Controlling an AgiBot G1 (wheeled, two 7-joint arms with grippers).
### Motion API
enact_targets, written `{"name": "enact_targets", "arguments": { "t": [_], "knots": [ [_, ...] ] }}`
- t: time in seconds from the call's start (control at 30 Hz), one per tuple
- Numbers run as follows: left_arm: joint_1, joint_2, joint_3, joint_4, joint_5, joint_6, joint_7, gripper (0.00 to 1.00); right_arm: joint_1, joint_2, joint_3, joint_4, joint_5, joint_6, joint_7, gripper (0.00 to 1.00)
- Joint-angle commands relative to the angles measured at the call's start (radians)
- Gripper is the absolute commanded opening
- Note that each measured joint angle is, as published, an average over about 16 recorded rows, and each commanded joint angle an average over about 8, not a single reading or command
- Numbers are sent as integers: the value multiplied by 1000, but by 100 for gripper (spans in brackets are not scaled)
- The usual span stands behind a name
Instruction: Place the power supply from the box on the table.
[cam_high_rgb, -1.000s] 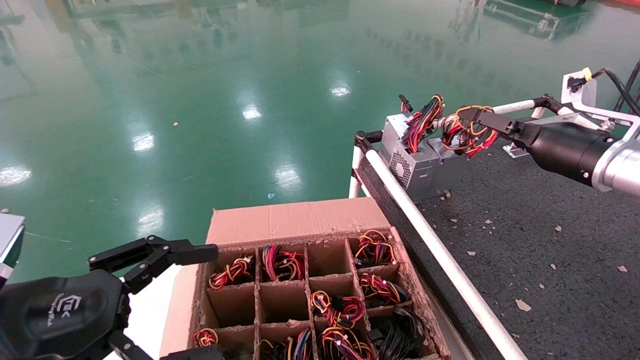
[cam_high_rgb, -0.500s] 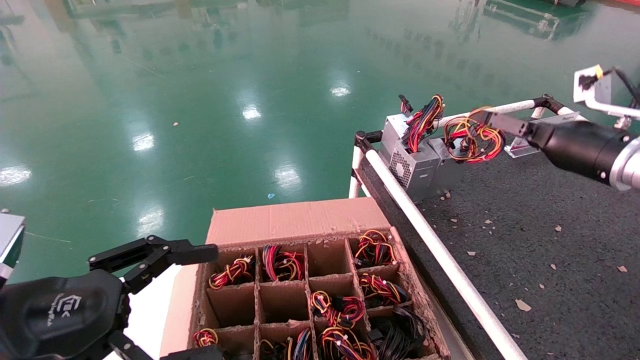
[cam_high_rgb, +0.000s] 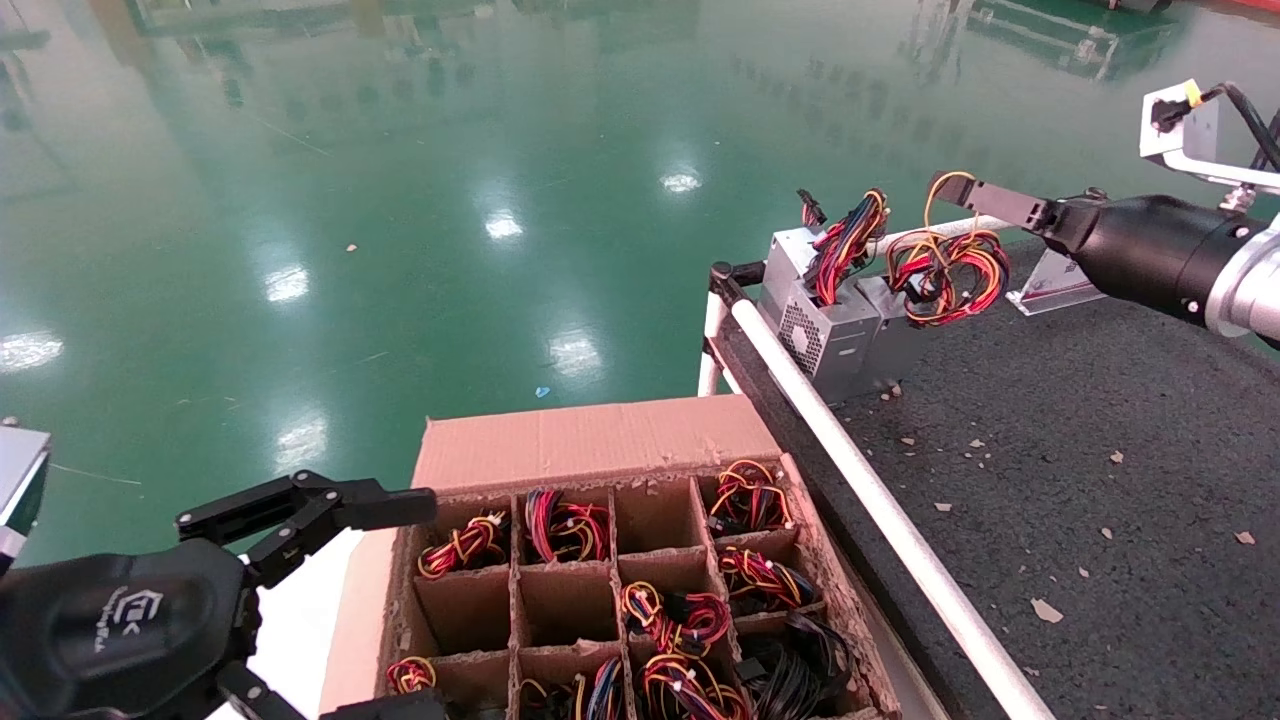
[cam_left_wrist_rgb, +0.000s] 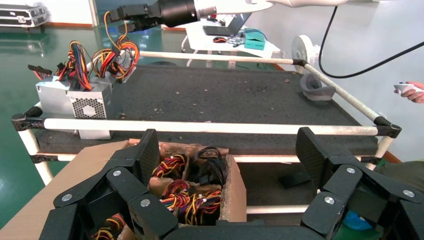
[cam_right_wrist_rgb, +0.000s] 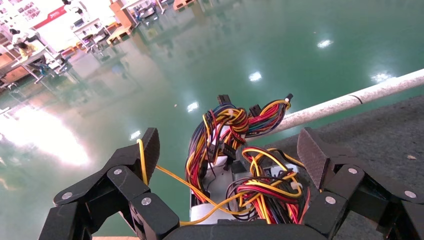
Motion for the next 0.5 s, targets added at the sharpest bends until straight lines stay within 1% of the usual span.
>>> {"name": "enact_targets", "arguments": {
  "t": [0.03,0.2,0.5],
  "knots": [
    [0,0,0,0,0,0,0,100,2,-2,3,-1,5,1,-1,100],
    [0,0,0,0,0,0,0,100,7,-6,6,-29,9,-24,48,100],
    [0,0,0,0,0,0,0,100,19,5,-20,-61,-30,-66,146,100]
  ]
}}
